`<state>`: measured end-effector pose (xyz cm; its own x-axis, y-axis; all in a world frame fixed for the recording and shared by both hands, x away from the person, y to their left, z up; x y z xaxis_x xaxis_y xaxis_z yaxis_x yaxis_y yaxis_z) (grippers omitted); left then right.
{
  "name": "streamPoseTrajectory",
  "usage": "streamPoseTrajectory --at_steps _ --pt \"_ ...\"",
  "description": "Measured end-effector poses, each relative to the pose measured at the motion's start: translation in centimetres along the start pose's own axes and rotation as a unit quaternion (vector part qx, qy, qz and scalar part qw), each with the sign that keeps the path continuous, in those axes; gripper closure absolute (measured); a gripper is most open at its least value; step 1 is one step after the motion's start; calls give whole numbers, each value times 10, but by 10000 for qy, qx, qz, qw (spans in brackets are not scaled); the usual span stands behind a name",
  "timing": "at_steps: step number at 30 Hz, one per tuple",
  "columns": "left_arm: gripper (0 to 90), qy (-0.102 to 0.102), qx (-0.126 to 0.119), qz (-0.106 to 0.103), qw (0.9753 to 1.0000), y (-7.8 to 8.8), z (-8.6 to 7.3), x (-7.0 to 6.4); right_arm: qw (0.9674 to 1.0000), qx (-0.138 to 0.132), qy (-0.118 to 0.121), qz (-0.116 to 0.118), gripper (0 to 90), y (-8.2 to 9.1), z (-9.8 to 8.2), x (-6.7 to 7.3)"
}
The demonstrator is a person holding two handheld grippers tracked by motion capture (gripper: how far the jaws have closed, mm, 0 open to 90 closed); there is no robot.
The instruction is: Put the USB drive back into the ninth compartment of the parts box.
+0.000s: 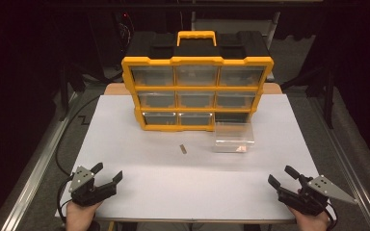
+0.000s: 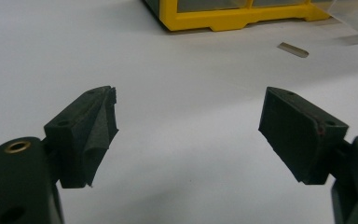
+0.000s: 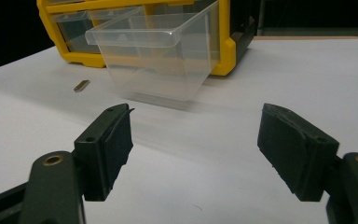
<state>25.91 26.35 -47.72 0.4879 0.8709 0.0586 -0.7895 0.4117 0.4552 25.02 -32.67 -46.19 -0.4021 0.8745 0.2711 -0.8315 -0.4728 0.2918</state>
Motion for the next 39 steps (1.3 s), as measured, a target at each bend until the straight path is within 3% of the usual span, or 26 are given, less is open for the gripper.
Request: streamPoseTrajectory --at_steps 20,31,39 --pt "198 -28 14 -10 10000 -2 0 -1 9998 -59 38 211 271 -9 3 8" --pt "197 -111 48 -31 9999 -3 0 -2 9991 -24 216 376 268 -21 5 22" --pt "197 -116 40 -42 9999 -3 0 -2 9985 -50 174 510 262 -26 6 28"
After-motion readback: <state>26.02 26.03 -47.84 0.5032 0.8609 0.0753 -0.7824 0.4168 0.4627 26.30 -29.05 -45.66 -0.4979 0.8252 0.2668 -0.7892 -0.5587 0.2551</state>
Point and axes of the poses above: each handheld gripper's, and its own axes: y roughly backward along the jaws, z roughly out of its top, x roughly to its left, the point moved 1 cm from there along -y, roughly forward along the jaws, and after that the axes turned 10 degrees about -y, right-handed, at the moved point
